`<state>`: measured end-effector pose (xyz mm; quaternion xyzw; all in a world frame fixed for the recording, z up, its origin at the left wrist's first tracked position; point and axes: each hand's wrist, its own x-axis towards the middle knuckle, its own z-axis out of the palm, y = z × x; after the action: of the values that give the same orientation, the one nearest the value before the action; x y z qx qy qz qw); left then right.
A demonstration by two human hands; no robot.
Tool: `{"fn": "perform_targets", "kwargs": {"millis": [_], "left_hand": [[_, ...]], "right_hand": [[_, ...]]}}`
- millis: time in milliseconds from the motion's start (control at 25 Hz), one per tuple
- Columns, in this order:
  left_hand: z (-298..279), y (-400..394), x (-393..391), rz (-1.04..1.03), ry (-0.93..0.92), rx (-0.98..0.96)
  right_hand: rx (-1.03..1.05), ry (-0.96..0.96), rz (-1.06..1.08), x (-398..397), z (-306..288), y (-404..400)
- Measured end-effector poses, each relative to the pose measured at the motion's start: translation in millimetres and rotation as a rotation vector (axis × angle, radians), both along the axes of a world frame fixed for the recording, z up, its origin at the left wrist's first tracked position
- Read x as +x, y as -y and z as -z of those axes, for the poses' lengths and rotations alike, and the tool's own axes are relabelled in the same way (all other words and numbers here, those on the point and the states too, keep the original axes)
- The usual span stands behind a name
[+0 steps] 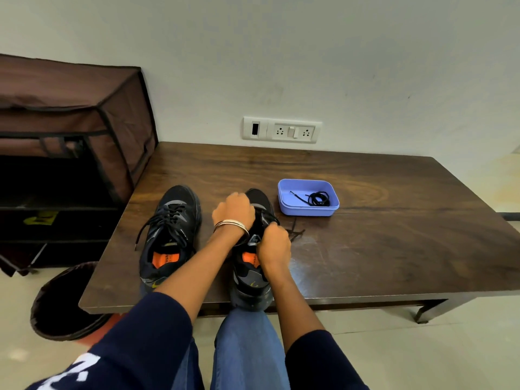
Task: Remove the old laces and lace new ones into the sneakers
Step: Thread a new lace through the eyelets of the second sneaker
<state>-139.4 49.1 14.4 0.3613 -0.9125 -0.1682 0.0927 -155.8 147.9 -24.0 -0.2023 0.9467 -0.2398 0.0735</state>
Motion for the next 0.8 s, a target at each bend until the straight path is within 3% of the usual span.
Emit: {"fn": "perform_targets", "kwargs": {"millis": [40,160,200,240,320,400,520,600,720,800], "left_hand": [[1.1,5.1,5.5,-0.122,-0.157,0.182],[-9.7,13.7,14.0,-0.474,-0.932,1.036],[-14.9,15.2,16.8,-0.533,-1.121,1.212],[-18.3,15.2,20.1,-0.549,-1.224,1.297],[-18.4,13.7,26.3,-0.521,-1.194,1.305],[-16.1,13.7,29.0,-0.465,-0.882,1.085],[-8.8,15.5,25.0,-0.277,-0.251,0.33],[-9.5,13.6,16.8,-0.079,-0.068,-0.109],[-5.0,4.0,1.6,0.272,0.088,-0.384],[-4.1,1.9,-5.6,0.407,0.186,-0.456]], "right_hand": [[-0.006,0.002,0.0,0.4,0.4,0.8],[0.005,0.023,0.002,1.3,0.0,1.5],[0.011,0.032,0.005,1.7,-0.4,1.3],[0.011,0.039,0.009,2.4,-1.4,1.1],[0.009,0.043,0.006,2.8,-2.1,1.1],[0.013,0.034,0.008,1.8,-1.7,1.6],[0.013,0.022,0.008,1.6,0.4,1.5],[0.008,0.025,0.004,2.8,0.8,2.0],[-0.004,0.032,0.01,2.6,-0.3,2.5],[-0.005,0.036,0.017,1.6,-0.3,2.4]]}}
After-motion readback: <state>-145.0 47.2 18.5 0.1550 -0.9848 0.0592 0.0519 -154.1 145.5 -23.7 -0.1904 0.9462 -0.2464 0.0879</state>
